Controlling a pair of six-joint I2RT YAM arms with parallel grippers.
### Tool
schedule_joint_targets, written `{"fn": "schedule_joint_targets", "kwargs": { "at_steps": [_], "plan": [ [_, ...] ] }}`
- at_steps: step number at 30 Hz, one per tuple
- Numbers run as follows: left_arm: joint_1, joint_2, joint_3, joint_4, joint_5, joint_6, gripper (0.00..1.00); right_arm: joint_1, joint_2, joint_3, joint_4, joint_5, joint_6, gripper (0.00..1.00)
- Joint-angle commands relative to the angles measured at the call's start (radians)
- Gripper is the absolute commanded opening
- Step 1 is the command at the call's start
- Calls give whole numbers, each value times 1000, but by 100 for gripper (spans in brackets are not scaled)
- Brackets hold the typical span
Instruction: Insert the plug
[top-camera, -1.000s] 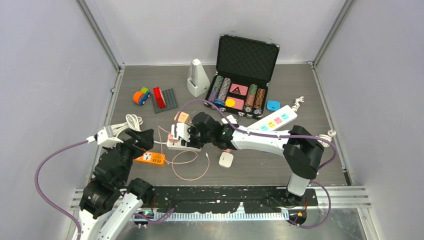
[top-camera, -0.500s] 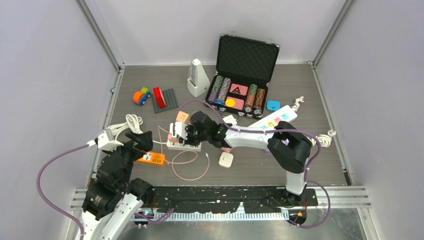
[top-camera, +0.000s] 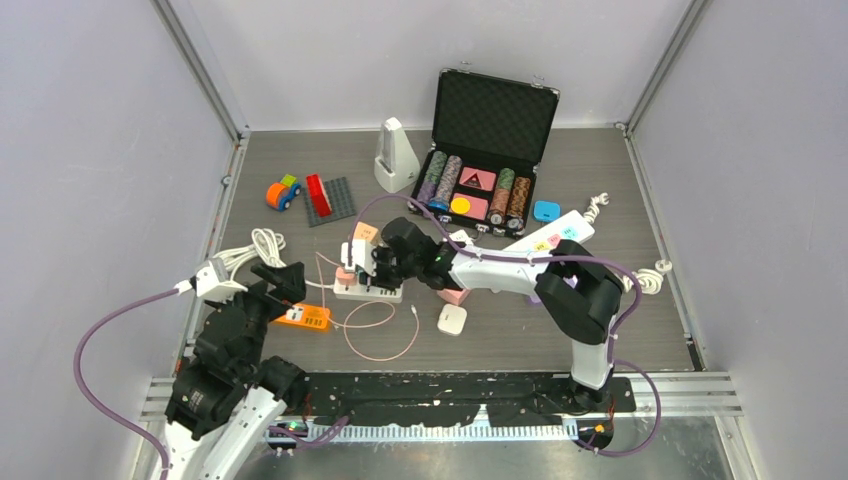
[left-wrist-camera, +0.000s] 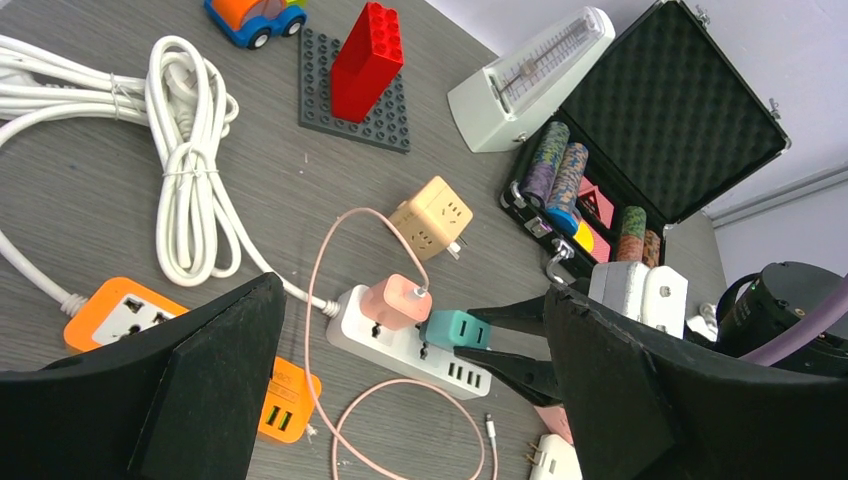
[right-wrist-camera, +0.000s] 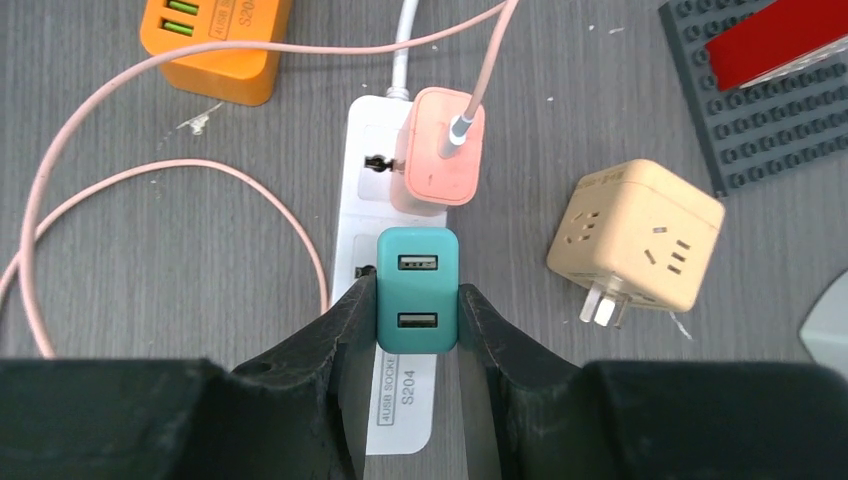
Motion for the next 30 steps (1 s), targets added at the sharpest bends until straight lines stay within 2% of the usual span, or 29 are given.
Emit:
{"fn": "schedule_joint_targets", "kwargs": {
  "at_steps": [1, 11, 17, 24, 30],
  "plan": [
    [3, -11, -8, 19, -23, 4, 100, -7, -15, 66, -95, -70, 28, 5],
    [3, -29, -9, 11, -23, -3, 100, -11, 46, 139, -171, -50, 57, 6],
    [3, -27, -7, 11, -22, -5, 100, -12, 58, 78, -74, 5, 98, 5],
    [3, -25, -8, 11, -20, -5, 100, -15, 41, 57, -71, 41, 117, 5],
    [2, -20, -15, 18, -17, -9, 100, -17, 33, 112, -178, -17, 134, 5]
  ]
}}
